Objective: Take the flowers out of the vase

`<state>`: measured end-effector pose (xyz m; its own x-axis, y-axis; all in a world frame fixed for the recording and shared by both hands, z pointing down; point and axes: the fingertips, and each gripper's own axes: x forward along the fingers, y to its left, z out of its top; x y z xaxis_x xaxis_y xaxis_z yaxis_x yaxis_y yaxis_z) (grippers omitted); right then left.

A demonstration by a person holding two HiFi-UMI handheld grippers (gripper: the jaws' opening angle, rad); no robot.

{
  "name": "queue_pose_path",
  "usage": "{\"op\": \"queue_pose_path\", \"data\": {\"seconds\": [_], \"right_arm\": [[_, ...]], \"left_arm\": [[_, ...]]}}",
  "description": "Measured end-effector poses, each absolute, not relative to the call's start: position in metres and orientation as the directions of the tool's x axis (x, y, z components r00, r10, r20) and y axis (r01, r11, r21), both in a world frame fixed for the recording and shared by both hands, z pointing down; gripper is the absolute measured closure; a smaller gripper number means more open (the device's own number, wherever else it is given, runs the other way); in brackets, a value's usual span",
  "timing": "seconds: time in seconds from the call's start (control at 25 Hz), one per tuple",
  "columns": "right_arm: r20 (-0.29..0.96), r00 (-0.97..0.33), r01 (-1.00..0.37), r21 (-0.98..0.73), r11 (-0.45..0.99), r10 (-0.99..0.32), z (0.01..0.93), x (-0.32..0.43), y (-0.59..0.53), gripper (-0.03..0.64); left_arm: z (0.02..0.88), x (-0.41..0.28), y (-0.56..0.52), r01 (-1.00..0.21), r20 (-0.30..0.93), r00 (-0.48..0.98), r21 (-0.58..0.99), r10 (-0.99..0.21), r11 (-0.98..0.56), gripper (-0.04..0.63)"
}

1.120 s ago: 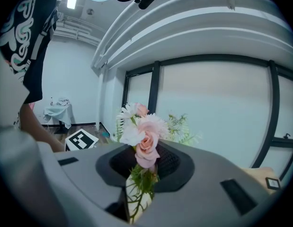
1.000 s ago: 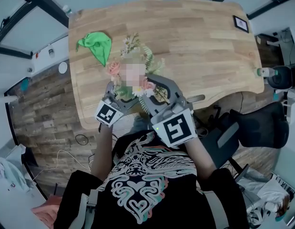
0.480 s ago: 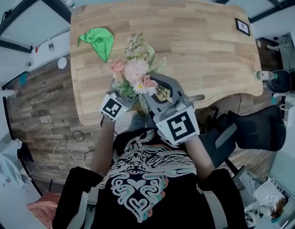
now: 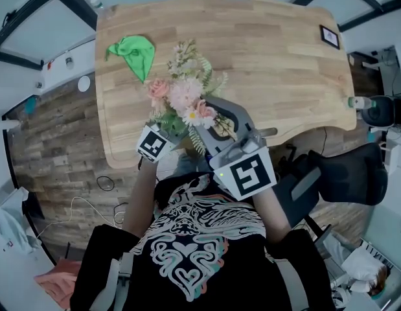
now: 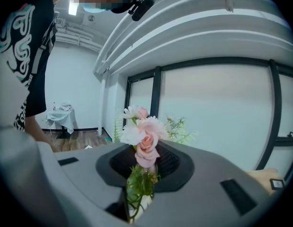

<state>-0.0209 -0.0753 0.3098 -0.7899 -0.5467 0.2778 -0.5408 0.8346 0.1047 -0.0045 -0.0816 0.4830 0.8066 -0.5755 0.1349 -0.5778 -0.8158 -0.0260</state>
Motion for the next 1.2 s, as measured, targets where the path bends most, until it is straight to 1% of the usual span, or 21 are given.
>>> {"op": "queue_pose_path", "data": {"seconds": [0.2, 0.44, 0.68, 0.84, 1.2], "right_arm": [[0.219, -0.796, -0.562, 0.078, 0.823, -0.564, 0.282, -0.016, -0.081, 0.528], [0.189, -0.783, -0.592, 0.064, 0.803, -0.592, 0.260, 0.000, -0.088, 0.528], [0.153, -0.760, -0.631, 0.058, 0.773, -0.632, 0.241, 0.025, -0.103, 0.528], [0.087, -0.743, -0.661, 0.063, 0.748, -0.664, 0.225, 0.046, -0.116, 0.528], [0.017, -0.679, -0.734, -0.002, 0.680, -0.733, 0.201, 0.095, -0.134, 0.528]], "left_arm": [[0.483, -0.006, -0.077, -0.574, 0.133, 0.809, -0.029, -0.572, -0.819, 0.265], [0.484, -0.007, -0.076, -0.574, 0.131, 0.810, -0.027, -0.572, -0.819, 0.265], [0.488, -0.010, -0.079, -0.568, 0.137, 0.813, -0.024, -0.566, -0.822, 0.265], [0.485, -0.010, -0.077, -0.577, 0.136, 0.811, 0.022, -0.569, -0.816, 0.265], [0.484, -0.008, -0.077, -0.568, 0.140, 0.816, 0.014, -0.561, -0.823, 0.265]]}}
